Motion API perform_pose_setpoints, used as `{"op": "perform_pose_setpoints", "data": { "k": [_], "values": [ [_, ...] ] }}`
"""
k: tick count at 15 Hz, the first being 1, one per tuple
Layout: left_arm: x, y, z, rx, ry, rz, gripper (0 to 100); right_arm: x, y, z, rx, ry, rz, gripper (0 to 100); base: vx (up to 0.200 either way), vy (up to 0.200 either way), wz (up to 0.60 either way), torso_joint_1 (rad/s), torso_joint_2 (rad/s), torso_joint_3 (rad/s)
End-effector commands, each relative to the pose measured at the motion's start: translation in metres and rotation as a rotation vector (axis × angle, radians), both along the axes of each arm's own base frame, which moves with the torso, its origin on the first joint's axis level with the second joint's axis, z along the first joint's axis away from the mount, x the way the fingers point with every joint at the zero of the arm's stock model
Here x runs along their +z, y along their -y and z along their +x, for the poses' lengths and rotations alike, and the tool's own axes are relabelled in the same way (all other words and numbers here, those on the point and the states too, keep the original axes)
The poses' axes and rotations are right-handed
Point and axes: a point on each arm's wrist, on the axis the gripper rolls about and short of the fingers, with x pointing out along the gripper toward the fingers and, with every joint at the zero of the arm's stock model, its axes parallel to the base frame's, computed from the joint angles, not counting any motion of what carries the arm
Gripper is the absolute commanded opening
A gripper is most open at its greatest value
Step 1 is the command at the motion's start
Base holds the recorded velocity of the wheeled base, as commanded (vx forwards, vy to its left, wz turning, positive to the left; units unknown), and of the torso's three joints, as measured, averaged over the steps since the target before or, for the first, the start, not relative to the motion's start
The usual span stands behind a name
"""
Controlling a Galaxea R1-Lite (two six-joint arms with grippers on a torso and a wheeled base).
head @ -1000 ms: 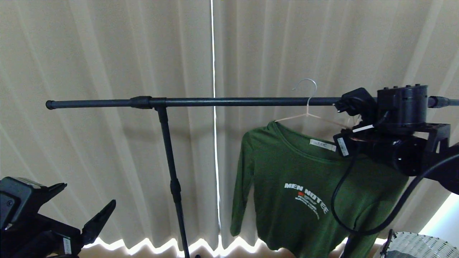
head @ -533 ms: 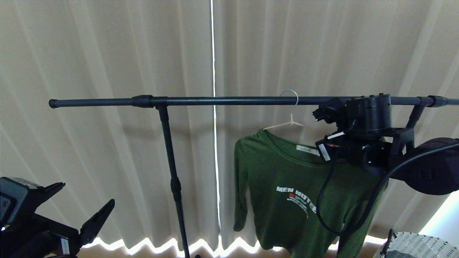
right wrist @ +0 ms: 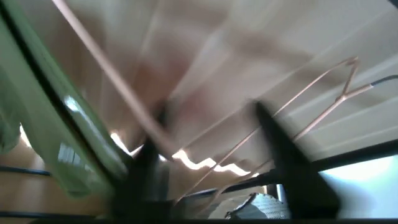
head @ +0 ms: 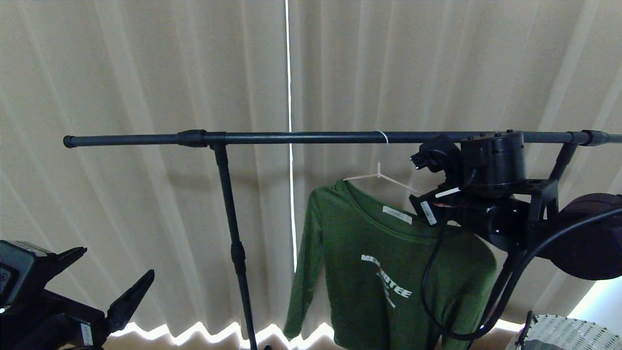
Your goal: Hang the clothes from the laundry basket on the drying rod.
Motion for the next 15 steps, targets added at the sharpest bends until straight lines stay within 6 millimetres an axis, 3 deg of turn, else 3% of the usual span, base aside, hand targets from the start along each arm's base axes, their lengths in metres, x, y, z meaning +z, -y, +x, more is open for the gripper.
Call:
{"op": "perform_pose_setpoints", "data": {
  "k": [1,6,15],
  "values": [
    [0.000,0.000,0.000,0.000,-0.001,0.000,100,-0.001,-0.001,-0.009,0.022,0.015,0.012,100,0.000,0.000,0.00,0.000,0.00,0.000],
    [0.000,0.000,0.000,0.001,-0.003,0.001,100,-0.014,0.001,-0.016,0.094,0.087,0.084,100,0.000,0.000,0.00,0.000,0.00,0.000],
    [-0.001,0.000,0.000,0.003,-0.004,0.001,100,-0.017,0.004,-0.030,0.304,0.137,0.209,100,0.000,0.000,0.00,0.000,0.00,0.000]
  ]
}}
